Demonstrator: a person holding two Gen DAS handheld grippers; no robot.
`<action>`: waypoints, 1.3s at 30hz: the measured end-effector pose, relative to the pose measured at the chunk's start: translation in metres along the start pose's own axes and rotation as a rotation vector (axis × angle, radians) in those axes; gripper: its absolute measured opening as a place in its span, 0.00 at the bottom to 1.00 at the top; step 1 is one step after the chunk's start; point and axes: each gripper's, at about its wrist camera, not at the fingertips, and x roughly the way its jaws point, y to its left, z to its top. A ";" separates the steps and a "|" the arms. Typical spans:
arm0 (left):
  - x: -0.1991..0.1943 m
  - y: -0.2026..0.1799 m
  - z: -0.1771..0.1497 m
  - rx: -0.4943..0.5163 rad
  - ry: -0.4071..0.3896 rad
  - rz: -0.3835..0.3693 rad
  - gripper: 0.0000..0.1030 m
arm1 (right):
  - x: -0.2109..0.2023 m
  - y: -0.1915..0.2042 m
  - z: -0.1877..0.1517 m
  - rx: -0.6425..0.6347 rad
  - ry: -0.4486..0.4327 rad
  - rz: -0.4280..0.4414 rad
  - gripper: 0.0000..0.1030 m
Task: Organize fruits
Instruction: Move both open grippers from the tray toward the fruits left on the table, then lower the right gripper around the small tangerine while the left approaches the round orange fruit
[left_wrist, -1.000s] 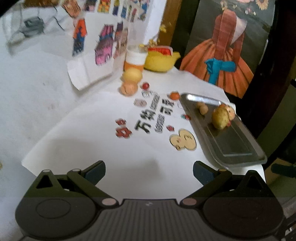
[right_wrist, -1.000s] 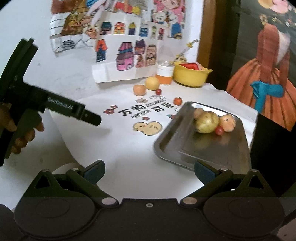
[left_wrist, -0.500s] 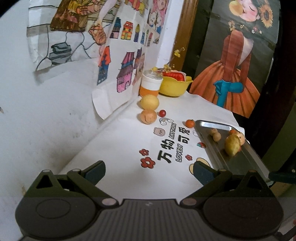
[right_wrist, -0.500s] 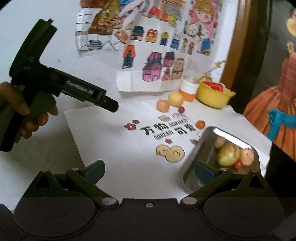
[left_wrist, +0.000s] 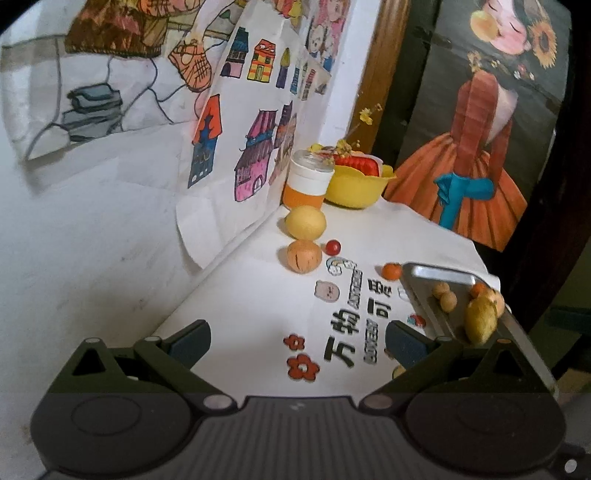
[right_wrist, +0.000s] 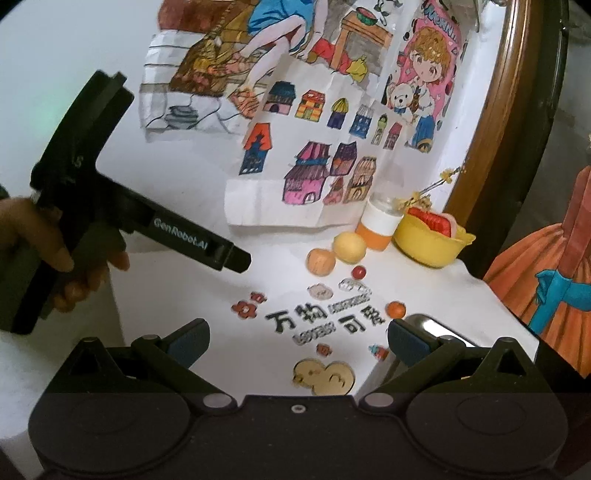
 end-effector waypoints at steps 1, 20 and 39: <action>0.004 0.000 0.002 -0.009 0.000 -0.003 1.00 | 0.003 -0.004 0.002 0.003 -0.006 -0.007 0.99; 0.078 -0.010 0.038 0.046 0.055 0.038 1.00 | 0.077 -0.084 0.020 0.066 -0.046 -0.051 0.99; 0.124 -0.004 0.037 0.044 0.096 0.063 1.00 | 0.127 -0.102 -0.004 0.107 0.069 -0.054 0.99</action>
